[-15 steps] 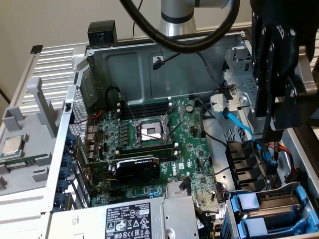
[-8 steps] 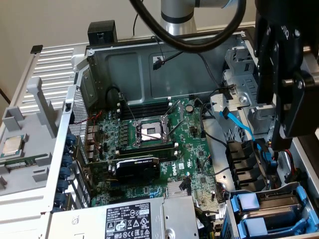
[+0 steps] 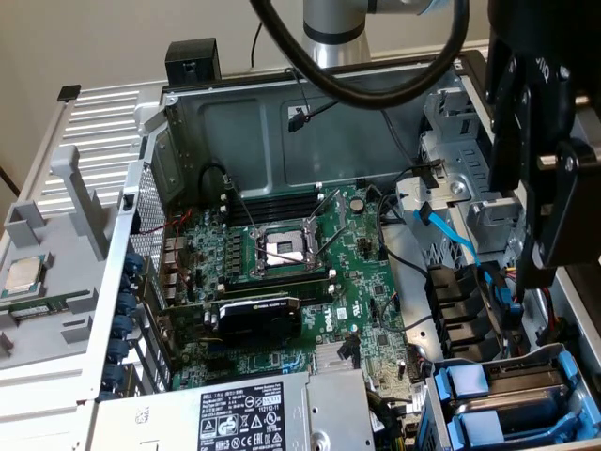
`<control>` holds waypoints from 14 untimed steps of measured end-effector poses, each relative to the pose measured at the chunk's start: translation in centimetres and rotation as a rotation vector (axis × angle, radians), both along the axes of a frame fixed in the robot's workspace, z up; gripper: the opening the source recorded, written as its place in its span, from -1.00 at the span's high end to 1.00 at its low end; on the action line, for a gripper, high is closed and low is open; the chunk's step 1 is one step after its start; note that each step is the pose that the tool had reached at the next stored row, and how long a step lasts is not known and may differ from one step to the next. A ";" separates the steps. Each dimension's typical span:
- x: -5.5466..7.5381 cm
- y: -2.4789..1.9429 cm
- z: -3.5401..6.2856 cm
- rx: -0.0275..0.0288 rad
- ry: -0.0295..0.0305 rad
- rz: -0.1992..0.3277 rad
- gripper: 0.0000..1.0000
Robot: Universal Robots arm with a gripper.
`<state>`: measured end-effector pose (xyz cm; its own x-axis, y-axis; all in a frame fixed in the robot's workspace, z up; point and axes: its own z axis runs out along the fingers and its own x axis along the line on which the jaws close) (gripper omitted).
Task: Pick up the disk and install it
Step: 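Insert the first disk wire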
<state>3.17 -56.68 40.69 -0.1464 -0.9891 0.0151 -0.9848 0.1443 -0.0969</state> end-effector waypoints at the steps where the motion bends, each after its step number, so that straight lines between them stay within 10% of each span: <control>1: 0.1 -0.01 -0.04 0.0032 0.0000 -0.003 -0.58; 7: 0.2 0.00 -0.28 0.0395 -0.0036 -0.039 -0.58; 14: 0.2 0.01 -0.35 0.0428 -0.0295 -0.084 -0.58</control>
<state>3.41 -56.66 40.34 -0.2284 -0.9730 -0.0325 -0.9659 0.2306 -0.1177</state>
